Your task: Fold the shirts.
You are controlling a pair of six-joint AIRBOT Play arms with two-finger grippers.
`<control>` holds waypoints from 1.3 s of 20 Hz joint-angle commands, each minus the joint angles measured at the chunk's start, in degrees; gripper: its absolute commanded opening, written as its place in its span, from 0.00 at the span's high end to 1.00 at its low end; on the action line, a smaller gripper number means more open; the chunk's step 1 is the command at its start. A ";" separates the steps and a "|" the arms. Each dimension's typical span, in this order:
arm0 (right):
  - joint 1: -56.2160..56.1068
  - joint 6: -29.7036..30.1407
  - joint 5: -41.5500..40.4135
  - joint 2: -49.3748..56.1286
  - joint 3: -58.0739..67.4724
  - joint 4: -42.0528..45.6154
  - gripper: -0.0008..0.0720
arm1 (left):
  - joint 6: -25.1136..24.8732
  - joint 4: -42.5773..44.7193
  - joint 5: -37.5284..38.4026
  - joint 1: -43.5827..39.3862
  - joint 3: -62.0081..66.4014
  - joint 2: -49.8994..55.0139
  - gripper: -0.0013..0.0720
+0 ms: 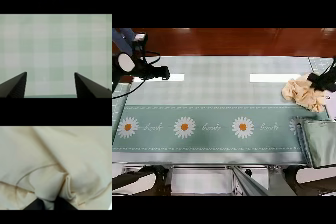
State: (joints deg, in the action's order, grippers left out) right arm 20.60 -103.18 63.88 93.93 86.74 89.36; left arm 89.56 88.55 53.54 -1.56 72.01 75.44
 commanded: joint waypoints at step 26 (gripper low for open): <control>-53.48 7.17 -16.61 -28.24 -21.75 -17.11 0.95 | 2.64 -17.44 0.59 -6.67 -30.14 -37.27 0.03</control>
State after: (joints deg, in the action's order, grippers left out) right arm -27.33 -89.45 58.67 61.08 75.18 74.26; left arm 92.16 71.07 56.53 -8.21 41.89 37.60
